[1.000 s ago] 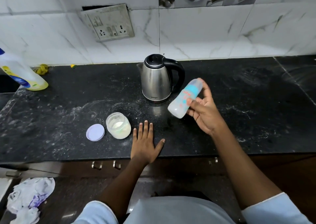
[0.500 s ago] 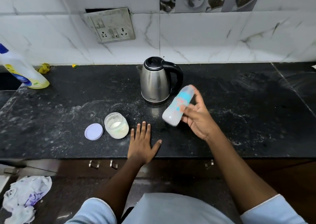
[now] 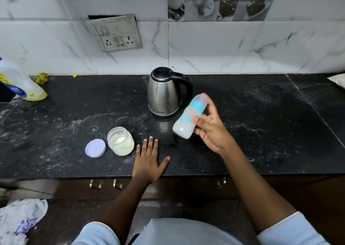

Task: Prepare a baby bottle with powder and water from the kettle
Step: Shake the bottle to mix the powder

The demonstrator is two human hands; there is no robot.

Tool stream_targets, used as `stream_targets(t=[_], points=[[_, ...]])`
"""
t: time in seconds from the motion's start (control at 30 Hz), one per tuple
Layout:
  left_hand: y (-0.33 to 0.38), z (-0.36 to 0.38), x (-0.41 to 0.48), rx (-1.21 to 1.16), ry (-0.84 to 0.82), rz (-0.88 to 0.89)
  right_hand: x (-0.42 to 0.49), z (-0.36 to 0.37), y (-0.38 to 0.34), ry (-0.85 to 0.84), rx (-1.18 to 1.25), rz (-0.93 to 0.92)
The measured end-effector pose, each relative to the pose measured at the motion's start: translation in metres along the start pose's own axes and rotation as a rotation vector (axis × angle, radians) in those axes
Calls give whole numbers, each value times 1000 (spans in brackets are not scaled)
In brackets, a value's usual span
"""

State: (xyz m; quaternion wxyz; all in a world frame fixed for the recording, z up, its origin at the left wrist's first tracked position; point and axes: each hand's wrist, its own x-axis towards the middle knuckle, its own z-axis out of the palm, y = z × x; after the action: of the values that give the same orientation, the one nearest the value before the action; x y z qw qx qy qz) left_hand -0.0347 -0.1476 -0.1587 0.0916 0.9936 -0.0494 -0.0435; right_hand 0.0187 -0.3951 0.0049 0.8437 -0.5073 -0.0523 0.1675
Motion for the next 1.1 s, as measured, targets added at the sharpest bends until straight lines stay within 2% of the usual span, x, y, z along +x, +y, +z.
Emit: stream_targets(t=[0.07, 0.1, 0.2, 0.23, 0.33, 0.43, 0.47, 0.57, 0.6, 0.67, 0.7, 0.8, 0.83, 0.93, 0.97, 1.03, 1.07, 1.1], points=[[-1, 0, -2, -12, 8, 2, -2, 2, 1, -198, -198, 57], [-1, 0, -2, -6, 3, 2, -3, 2, 1, -245, -232, 61], [0, -1, 0, -6, -1, -1, -3, 1, -1, -46, -49, 25], [1, -2, 0, -12, 1, -1, -1, -1, -3, -36, -62, 11], [2, -1, -1, -6, -6, 0, -1, -2, -8, -208, -256, 23], [2, -1, -2, 3, -8, -5, 2, -6, -14, 5, -92, -36], [3, -2, -1, 1, -6, -6, 3, -7, -15, 15, -97, -44], [4, -2, -2, 9, -13, -10, 3, -6, -14, -223, -282, 28], [4, -1, -2, 5, -13, -8, 2, -7, -12, -206, -252, 30], [3, -1, -3, -12, 0, -7, 2, -9, -9, -30, -85, 2], [3, -1, -3, -18, 2, -9, 3, -11, -8, -5, -74, -6], [3, 1, -2, 8, -17, -6, 0, -10, -5, -250, -299, 58], [2, 2, -2, 16, -18, -4, -1, -9, -3, -247, -283, 54], [-1, 2, 1, 11, -6, -12, 1, -9, 0, -3, -69, -14], [0, 2, 1, 12, -3, -12, 2, -9, 0, -30, -103, -9], [-1, 3, 0, 19, -6, -8, 1, -9, -1, -212, -261, 34], [-1, 4, -1, 21, -6, -8, 1, -8, -1, -225, -270, 36], [-2, 5, -1, 22, -1, -10, 1, -7, -1, -149, -215, 22]])
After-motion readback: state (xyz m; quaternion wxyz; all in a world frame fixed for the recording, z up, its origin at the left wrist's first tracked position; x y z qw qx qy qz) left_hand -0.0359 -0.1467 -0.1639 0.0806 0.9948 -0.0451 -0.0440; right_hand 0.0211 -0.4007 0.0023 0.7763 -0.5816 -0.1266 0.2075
